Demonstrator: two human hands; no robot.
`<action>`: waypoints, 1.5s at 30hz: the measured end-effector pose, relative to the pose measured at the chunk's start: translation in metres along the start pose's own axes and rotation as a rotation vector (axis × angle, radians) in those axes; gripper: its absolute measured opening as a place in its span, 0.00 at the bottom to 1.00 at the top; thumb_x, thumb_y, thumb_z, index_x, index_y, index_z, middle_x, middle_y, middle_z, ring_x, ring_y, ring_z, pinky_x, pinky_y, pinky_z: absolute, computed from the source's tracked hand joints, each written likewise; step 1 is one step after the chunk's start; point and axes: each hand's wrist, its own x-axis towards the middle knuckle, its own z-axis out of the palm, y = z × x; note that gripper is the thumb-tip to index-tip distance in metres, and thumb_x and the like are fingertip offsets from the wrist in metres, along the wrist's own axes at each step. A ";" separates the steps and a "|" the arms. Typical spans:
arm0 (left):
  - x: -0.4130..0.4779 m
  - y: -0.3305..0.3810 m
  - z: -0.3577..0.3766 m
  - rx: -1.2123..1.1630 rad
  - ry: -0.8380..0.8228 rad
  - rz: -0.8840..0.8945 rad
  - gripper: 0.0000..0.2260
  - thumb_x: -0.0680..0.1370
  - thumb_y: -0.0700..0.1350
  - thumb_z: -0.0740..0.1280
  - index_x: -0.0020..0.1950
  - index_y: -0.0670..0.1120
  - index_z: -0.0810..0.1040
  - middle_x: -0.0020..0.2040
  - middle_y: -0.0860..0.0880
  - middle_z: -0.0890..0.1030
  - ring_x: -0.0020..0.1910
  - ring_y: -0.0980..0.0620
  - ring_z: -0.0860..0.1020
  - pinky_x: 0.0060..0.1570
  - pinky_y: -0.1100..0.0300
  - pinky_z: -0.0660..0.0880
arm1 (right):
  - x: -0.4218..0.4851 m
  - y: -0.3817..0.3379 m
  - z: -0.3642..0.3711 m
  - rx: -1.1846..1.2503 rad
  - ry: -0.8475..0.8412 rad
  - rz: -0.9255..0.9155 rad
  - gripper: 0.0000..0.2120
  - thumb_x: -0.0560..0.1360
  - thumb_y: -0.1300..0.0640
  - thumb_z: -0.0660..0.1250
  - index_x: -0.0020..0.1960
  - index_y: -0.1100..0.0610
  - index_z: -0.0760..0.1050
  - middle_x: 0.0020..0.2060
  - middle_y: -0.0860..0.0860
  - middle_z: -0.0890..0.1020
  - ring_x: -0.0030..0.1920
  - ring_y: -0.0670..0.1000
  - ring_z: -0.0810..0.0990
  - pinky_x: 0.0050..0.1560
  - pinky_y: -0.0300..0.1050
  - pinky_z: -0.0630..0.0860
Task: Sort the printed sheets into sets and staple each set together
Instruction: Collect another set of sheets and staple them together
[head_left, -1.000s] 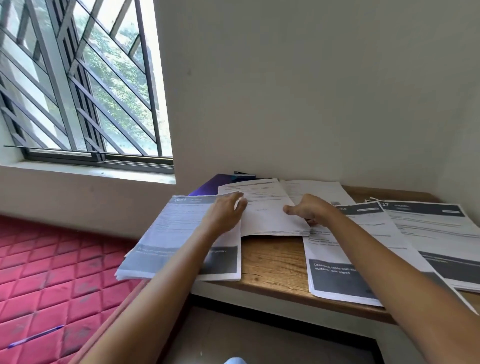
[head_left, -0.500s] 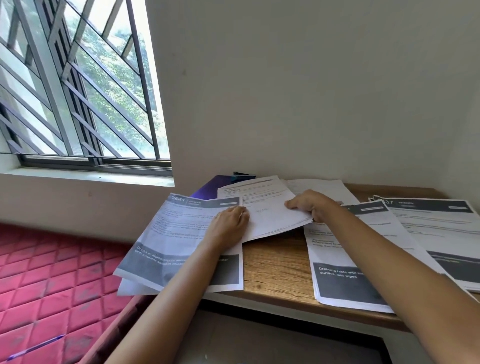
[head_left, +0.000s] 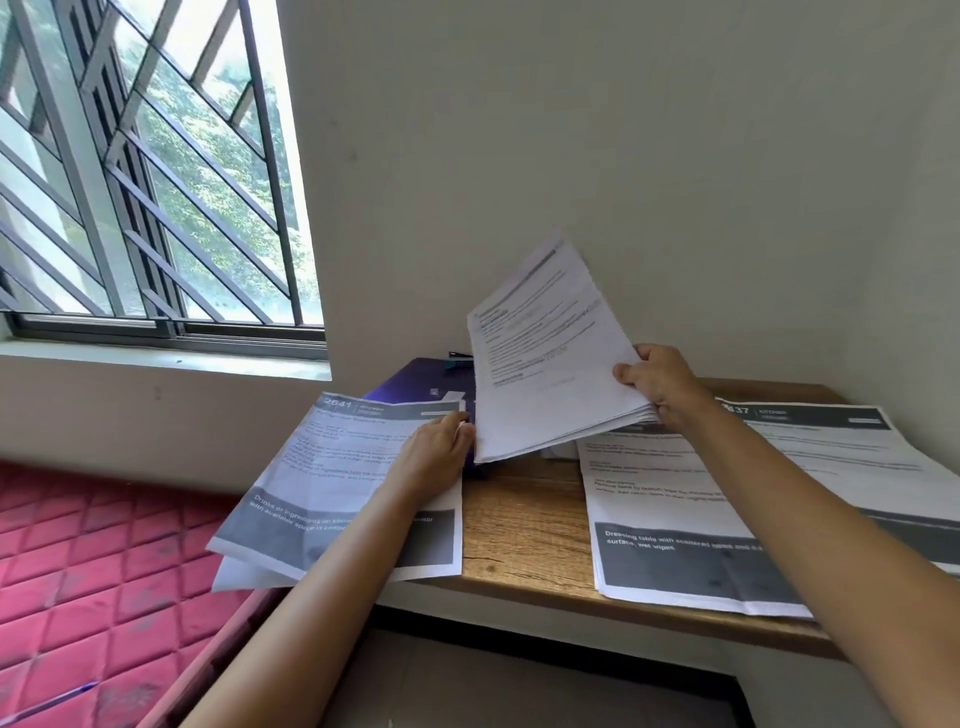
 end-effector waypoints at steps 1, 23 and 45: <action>0.000 0.002 -0.001 -0.001 0.003 -0.007 0.18 0.84 0.50 0.52 0.68 0.45 0.71 0.65 0.41 0.77 0.64 0.41 0.73 0.59 0.53 0.68 | 0.000 0.002 -0.008 0.018 0.018 0.004 0.16 0.76 0.67 0.66 0.64 0.66 0.73 0.59 0.60 0.79 0.53 0.58 0.79 0.57 0.51 0.77; 0.043 0.074 -0.065 -1.510 -0.180 -0.220 0.26 0.82 0.59 0.53 0.52 0.44 0.84 0.46 0.42 0.85 0.43 0.45 0.84 0.39 0.54 0.81 | -0.051 0.035 -0.041 0.378 -0.380 0.198 0.19 0.74 0.67 0.66 0.64 0.59 0.73 0.52 0.58 0.82 0.46 0.57 0.82 0.36 0.45 0.82; 0.039 0.066 -0.006 -1.507 -0.236 -0.384 0.16 0.80 0.45 0.62 0.65 0.40 0.72 0.48 0.39 0.83 0.43 0.41 0.84 0.36 0.48 0.81 | -0.008 0.027 -0.024 0.399 -0.043 0.142 0.11 0.77 0.66 0.66 0.59 0.65 0.75 0.48 0.59 0.81 0.38 0.53 0.80 0.28 0.47 0.79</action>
